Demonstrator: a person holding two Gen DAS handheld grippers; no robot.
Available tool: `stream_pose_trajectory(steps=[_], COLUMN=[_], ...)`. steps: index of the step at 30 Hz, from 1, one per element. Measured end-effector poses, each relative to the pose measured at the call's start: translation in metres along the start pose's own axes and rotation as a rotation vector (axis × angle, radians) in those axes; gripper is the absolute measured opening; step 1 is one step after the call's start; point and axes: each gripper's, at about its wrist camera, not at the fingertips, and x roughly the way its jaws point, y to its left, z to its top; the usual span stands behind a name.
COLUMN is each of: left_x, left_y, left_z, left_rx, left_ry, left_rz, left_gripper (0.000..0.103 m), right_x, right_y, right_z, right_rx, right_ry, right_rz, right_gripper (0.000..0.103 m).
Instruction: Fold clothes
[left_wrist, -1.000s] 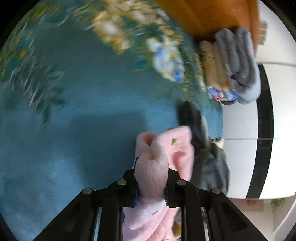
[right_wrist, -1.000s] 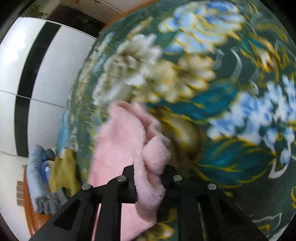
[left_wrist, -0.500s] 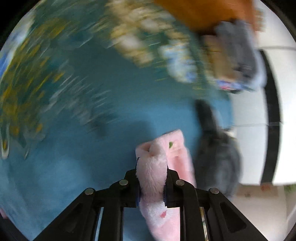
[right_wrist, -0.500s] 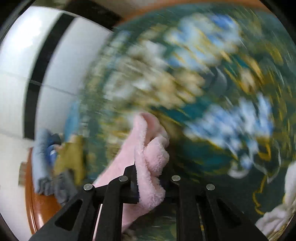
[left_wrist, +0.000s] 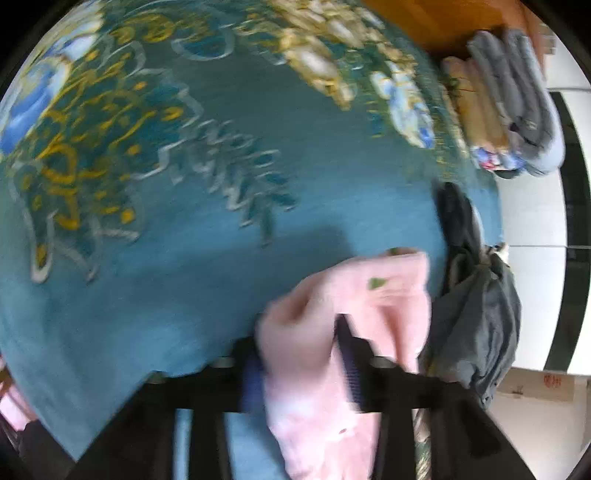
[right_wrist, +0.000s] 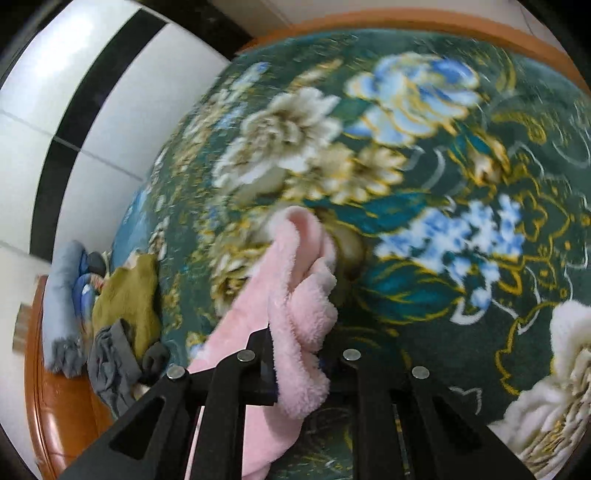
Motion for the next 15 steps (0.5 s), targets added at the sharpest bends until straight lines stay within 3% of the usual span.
stream_pose_trajectory(steps=[8,15], left_x=[-0.061,-0.002], left_y=[-0.024,-0.106], left_z=[-0.034,-0.196], left_rx=[0.148,0.486], left_ry=[-0.074,0.116], left_rz=[-0.04,-0.083], left_gripper=[0.057,0.059], right_x=[-0.029,-0.054], right_y=[0.027,0.102], right_z=[-0.006,-0.026], right_rx=[-0.08,-0.309], right_ry=[-0.036,-0.056], right_rz=[0.018,0.038], right_gripper=[0.015,0.015])
